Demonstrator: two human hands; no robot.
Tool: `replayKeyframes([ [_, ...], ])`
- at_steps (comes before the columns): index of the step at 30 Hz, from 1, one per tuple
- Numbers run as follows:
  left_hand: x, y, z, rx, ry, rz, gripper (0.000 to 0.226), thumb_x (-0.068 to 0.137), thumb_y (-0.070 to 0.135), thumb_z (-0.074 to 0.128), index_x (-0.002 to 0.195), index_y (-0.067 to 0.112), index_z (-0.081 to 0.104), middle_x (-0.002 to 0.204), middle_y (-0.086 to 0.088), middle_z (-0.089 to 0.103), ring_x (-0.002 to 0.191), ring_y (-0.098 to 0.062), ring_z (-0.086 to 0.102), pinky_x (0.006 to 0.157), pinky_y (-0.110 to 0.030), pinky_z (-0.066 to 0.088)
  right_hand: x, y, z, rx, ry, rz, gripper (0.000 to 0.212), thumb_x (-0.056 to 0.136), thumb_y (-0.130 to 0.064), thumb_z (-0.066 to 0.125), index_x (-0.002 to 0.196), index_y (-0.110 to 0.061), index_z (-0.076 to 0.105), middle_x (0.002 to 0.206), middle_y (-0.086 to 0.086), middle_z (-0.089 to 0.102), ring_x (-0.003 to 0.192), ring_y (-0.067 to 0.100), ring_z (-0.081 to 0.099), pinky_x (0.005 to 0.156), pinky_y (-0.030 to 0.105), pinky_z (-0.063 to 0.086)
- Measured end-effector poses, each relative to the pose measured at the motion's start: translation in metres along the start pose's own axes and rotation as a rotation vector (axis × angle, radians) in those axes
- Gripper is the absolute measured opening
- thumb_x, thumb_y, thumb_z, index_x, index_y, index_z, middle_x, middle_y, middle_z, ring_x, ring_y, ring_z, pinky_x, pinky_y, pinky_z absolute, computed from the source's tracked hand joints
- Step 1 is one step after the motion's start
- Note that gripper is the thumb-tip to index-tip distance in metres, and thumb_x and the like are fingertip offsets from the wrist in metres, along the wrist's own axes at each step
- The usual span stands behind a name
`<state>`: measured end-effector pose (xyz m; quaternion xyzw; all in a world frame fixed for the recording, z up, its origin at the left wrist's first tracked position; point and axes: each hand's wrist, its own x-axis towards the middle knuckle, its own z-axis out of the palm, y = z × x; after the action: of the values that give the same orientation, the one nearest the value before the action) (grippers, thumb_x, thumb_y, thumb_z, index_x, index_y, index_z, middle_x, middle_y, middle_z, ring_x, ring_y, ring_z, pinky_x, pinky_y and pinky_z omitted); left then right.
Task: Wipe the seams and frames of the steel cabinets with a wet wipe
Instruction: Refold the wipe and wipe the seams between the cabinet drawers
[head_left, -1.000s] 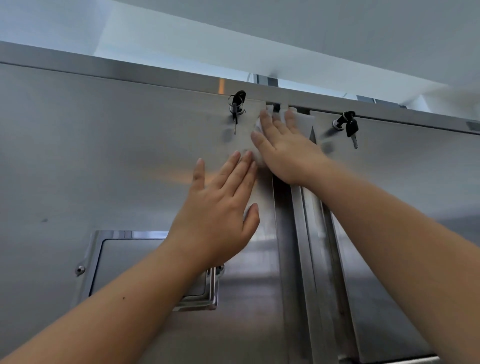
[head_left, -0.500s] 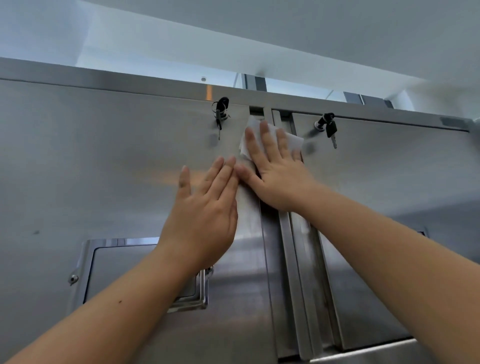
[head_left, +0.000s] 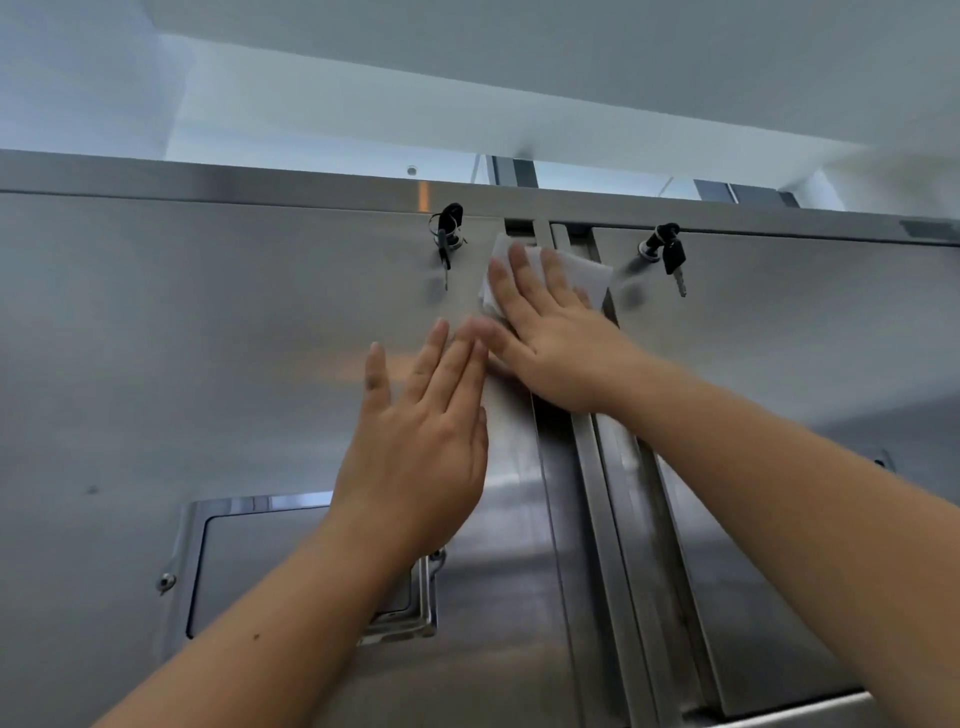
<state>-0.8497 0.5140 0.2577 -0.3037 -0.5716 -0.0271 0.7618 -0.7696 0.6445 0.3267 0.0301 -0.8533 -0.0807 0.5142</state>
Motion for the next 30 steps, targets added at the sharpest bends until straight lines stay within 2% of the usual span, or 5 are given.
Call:
replayKeyframes([
  [8, 0.000, 0.000, 0.001, 0.009, 0.006, -0.001, 0.053, 0.090, 0.026, 0.029, 0.137, 0.003, 0.043, 0.145, -0.012, 0.038, 0.135, -0.031, 0.033, 0.105, -0.053, 0.011, 0.008, 0.003, 0.005, 0.018, 0.068, -0.030, 0.067, 0.095, -0.057, 0.015, 0.145, -0.026, -0.019, 0.152, -0.005, -0.028, 0.140, 0.019, -0.026, 0.113, 0.041, -0.010],
  [12, 0.001, 0.001, 0.002, -0.010, 0.017, -0.026, 0.053, 0.089, 0.025, 0.030, 0.135, 0.004, 0.046, 0.143, -0.011, 0.041, 0.133, -0.032, 0.036, 0.105, -0.053, 0.011, -0.034, 0.006, 0.024, -0.063, 0.083, -0.124, 0.072, 0.078, -0.074, -0.002, 0.132, -0.035, -0.027, 0.145, -0.013, -0.035, 0.137, 0.012, -0.030, 0.111, 0.034, -0.011],
  [18, 0.000, 0.000, 0.001, -0.010, -0.001, -0.022, 0.053, 0.090, 0.026, 0.030, 0.137, 0.005, 0.042, 0.145, -0.010, 0.039, 0.135, -0.031, 0.034, 0.105, -0.052, 0.010, 0.007, 0.002, -0.002, 0.017, 0.031, -0.016, 0.065, 0.095, -0.054, 0.016, 0.146, -0.029, -0.016, 0.152, -0.007, -0.027, 0.140, 0.019, -0.026, 0.113, 0.041, -0.009],
  [21, 0.000, 0.000, 0.001, 0.014, -0.017, -0.022, 0.054, 0.091, 0.028, 0.029, 0.139, 0.007, 0.041, 0.147, -0.009, 0.035, 0.136, -0.029, 0.031, 0.109, -0.054, 0.012, 0.031, -0.001, -0.010, 0.050, 0.051, 0.024, 0.064, 0.096, -0.053, 0.016, 0.148, -0.026, -0.012, 0.154, -0.005, -0.024, 0.141, 0.022, -0.023, 0.114, 0.044, -0.007],
  [30, 0.001, 0.001, 0.000, 0.028, -0.008, -0.019, 0.054, 0.089, 0.027, 0.031, 0.136, 0.006, 0.045, 0.144, -0.009, 0.042, 0.133, -0.030, 0.037, 0.099, -0.062, 0.014, 0.003, 0.003, 0.000, -0.025, 0.058, -0.056, 0.065, 0.094, -0.053, 0.017, 0.147, -0.027, -0.011, 0.154, -0.006, -0.023, 0.142, 0.017, -0.020, 0.117, 0.037, -0.006],
])
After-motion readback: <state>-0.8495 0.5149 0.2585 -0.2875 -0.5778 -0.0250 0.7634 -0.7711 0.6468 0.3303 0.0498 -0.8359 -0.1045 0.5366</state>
